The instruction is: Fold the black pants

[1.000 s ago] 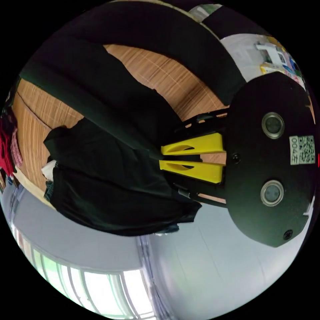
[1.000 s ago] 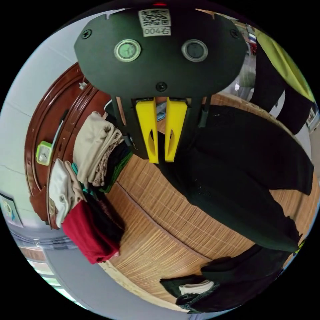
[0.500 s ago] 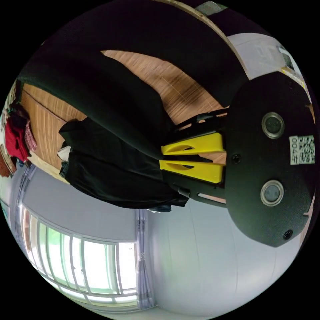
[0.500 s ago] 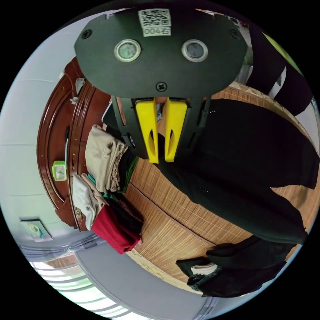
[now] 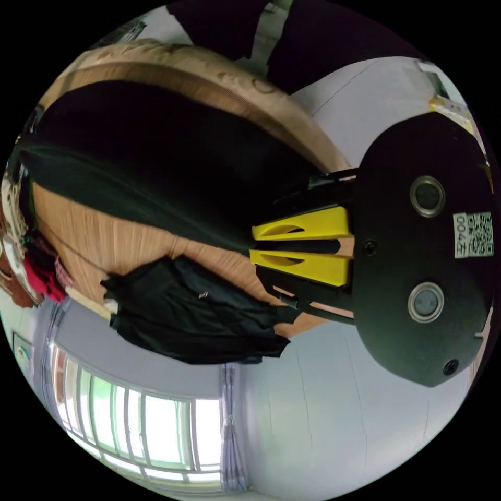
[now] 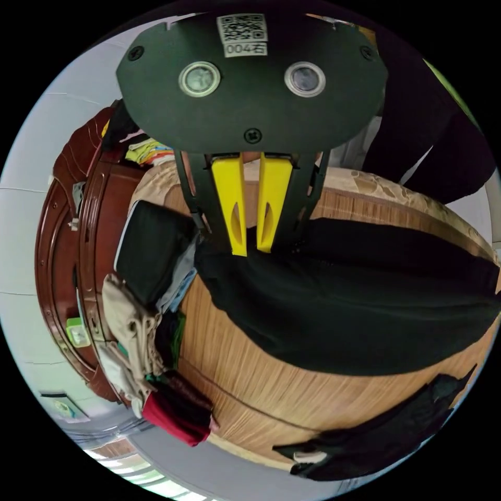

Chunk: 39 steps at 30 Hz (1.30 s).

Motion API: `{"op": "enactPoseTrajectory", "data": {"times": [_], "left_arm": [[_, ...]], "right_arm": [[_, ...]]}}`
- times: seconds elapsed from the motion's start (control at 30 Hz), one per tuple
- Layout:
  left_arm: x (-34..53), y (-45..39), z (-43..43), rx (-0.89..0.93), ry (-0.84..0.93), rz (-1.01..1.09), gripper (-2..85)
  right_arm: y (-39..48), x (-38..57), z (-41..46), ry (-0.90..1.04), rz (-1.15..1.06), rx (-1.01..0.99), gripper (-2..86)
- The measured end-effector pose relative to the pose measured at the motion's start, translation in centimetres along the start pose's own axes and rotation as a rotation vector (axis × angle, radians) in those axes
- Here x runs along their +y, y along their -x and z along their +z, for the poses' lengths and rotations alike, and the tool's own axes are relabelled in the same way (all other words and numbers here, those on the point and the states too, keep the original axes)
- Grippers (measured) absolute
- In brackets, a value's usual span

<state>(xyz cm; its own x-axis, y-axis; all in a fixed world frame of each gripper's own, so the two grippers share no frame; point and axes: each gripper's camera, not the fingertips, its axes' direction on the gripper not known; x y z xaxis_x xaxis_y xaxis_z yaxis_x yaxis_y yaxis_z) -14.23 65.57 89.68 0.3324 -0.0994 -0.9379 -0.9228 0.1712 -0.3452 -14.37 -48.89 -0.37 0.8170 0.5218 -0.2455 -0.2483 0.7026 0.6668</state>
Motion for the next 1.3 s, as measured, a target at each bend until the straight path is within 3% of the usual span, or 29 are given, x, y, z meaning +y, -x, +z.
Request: {"op": "enactPoseTrajectory", "data": {"times": [0.27,0.4,0.6,0.8,0.87,1.0,1.03,1.1,1.2,1.27,1.3], "left_arm": [[0.8,-6.9,6.7,0.146,0.137,0.106,4.5],[1.4,-6.7,10.7,0.281,0.231,0.123,8.5],[8.4,0.2,14.5,0.588,0.249,-0.246,13.0],[20.2,6.1,23.8,0.962,0.215,-0.878,12.4],[23.9,6.6,28.2,1.185,0.120,-1.141,12.0],[25.6,6.3,31.7,1.182,0.080,-1.246,11.3],[25.8,6.1,32.7,1.185,0.091,-1.253,11.0],[26.5,5.9,33.8,1.172,0.095,-1.277,10.7],[28.4,5.9,35.2,1.161,0.085,-1.349,10.3],[29.6,5.5,36.6,1.210,0.056,-1.420,10.3],[29.8,5.4,37.0,1.215,0.054,-1.432,10.3]], "right_arm": [[1.5,1.8,6.1,0.336,0.006,-0.042,5.0],[0.5,2.3,5.9,0.381,0.080,-0.078,5.9],[-2.2,5.9,3.0,0.342,0.363,-0.165,8.5],[-2.5,8.4,2.2,0.392,0.598,-0.167,8.9],[-3.2,8.0,3.7,0.456,0.548,-0.165,9.8],[-4.9,7.1,5.9,0.598,0.326,-0.019,13.0],[-5.0,7.8,7.3,0.714,0.206,0.110,13.8],[-6.4,9.7,8.1,0.777,0.176,0.288,13.5],[-10.3,13.1,6.1,0.626,0.472,0.055,12.9],[-12.0,15.3,2.9,0.278,0.697,-0.283,11.7],[-12.1,15.8,2.5,0.219,0.737,-0.337,11.7]]}}
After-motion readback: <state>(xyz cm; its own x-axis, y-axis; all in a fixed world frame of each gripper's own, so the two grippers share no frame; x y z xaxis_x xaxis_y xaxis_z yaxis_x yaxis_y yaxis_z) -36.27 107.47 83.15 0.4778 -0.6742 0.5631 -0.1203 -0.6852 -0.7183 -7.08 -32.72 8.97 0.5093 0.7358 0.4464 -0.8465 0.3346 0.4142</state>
